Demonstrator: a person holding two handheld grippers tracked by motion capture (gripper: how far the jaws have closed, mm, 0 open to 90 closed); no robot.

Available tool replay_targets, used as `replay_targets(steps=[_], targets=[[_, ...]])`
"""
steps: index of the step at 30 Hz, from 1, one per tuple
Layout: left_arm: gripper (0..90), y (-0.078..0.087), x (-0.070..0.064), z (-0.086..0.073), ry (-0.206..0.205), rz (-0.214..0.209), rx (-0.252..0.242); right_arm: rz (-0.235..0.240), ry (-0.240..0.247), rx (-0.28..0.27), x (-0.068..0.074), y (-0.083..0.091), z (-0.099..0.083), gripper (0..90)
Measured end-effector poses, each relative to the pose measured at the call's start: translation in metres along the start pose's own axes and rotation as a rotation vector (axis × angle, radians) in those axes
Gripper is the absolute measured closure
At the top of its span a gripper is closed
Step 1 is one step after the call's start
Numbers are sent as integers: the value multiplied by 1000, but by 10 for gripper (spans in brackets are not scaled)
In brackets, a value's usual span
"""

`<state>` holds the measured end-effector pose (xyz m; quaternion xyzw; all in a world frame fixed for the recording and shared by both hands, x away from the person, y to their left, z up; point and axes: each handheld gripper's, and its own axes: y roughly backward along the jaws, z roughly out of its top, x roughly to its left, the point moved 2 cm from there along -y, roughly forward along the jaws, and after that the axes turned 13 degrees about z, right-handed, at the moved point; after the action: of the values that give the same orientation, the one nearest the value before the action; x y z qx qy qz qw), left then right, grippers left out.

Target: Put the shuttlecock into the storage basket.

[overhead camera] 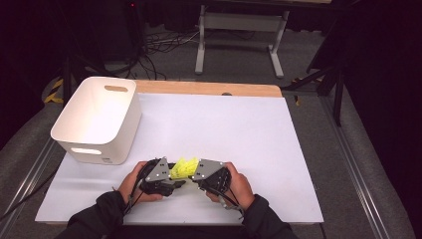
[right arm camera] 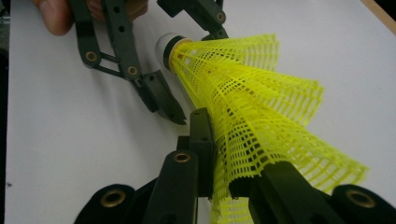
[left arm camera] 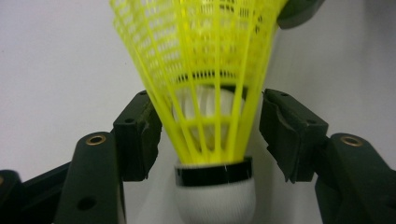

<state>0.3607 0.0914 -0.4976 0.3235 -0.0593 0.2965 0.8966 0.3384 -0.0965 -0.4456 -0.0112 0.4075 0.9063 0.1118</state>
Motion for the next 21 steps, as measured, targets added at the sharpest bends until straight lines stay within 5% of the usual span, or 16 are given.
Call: replay_targets(steps=[21], targets=[[469,-4,3,1,38,-20,-21,86,27,45,3,-11,20,793]])
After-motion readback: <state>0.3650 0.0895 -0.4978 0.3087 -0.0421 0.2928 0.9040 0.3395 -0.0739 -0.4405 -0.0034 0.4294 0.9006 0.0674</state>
